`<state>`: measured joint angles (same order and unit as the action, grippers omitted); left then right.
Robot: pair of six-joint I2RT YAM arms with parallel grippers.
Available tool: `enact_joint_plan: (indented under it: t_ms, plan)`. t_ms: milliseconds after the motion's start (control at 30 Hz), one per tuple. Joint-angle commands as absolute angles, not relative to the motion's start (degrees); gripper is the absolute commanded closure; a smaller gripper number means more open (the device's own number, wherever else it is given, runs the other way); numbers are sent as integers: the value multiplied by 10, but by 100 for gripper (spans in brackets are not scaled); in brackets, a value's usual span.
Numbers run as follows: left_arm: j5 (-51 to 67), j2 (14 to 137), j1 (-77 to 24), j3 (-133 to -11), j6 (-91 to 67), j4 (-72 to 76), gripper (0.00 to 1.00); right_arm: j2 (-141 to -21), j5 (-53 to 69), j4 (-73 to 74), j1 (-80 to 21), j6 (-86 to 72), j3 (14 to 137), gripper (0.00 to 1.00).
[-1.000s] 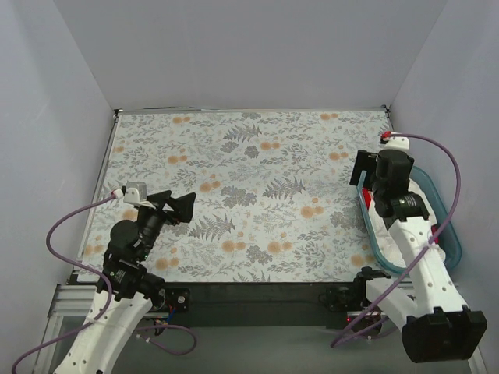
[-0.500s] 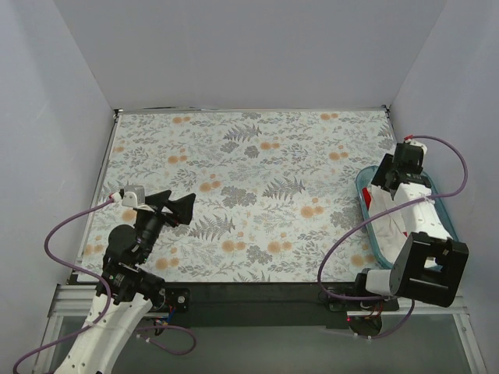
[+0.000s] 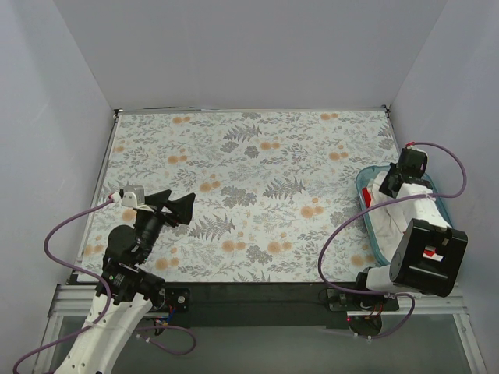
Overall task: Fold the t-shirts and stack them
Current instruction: Grab the tshirt from the pile, then move the tshirt to the center of the board
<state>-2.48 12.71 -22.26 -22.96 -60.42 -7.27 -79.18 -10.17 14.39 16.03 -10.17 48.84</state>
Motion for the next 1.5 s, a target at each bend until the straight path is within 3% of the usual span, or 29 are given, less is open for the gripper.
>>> enact_joint_plan:
  t_ms: [0, 200, 500, 667, 900, 1000, 1167, 1467]
  plan:
    - [-18, 121, -224, -225, -596, -64, 12, -770, -116, 119, 164, -92, 488, 99]
    - [-15, 123, -224, -225, -597, -64, 12, -675, -146, 158, 164, -101, 519, 99]
    - [-11, 134, -226, -226, -596, -62, 13, -577, -76, 195, 163, -123, 705, 99]
    - [-9, 142, -226, -227, -596, -62, 13, -585, 41, 189, 161, -149, 795, 99]
    - [-1, 158, -226, -227, -597, -63, 13, -689, 191, 183, 137, -189, 977, 99]
    - [-1, 163, -226, -228, -598, -62, 14, -735, 200, 184, 96, -194, 1050, 99]
    - [-1, 169, -225, -229, -598, -62, 14, -829, 167, 203, -55, -175, 1190, 99]
    - [-1, 181, -226, -230, -596, -62, 14, -999, 107, 171, -316, -139, 1310, 99]
